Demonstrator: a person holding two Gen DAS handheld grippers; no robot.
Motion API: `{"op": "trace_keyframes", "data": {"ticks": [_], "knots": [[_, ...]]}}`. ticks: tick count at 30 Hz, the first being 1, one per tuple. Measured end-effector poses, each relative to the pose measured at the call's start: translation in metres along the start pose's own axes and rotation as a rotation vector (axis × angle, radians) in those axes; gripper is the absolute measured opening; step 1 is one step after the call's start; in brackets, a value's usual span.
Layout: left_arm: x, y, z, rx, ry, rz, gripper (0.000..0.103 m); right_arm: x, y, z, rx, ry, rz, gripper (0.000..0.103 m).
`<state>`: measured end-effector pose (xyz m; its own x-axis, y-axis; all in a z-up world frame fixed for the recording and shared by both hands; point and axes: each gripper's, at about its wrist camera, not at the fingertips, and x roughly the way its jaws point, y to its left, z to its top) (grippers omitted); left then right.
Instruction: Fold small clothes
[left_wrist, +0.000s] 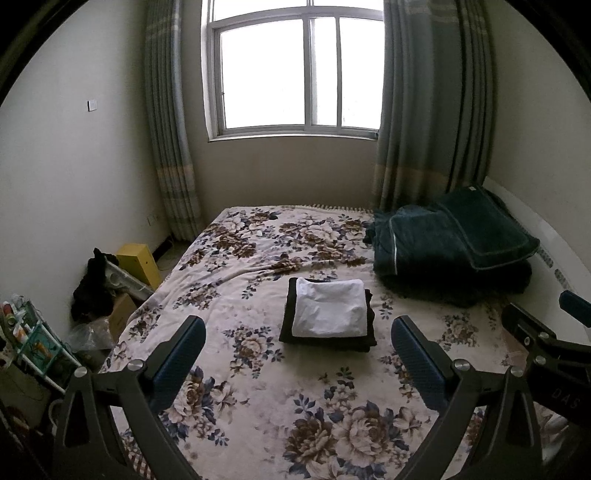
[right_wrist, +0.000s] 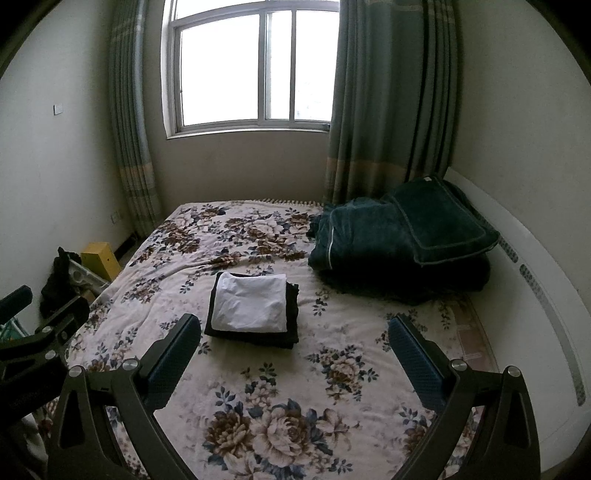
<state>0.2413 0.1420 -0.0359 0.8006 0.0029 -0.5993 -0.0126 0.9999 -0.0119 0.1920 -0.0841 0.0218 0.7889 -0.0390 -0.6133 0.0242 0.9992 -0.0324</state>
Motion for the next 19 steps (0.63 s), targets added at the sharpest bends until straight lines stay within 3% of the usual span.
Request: {"op": "trace_keyframes", "data": {"ticks": [19], "knots": [[0.0017, 0.0031, 0.003, 0.004, 0.001, -0.001, 0.103, 0.0, 0.0022, 0.0005, -0.004, -0.001, -0.001, 0.103]]}}
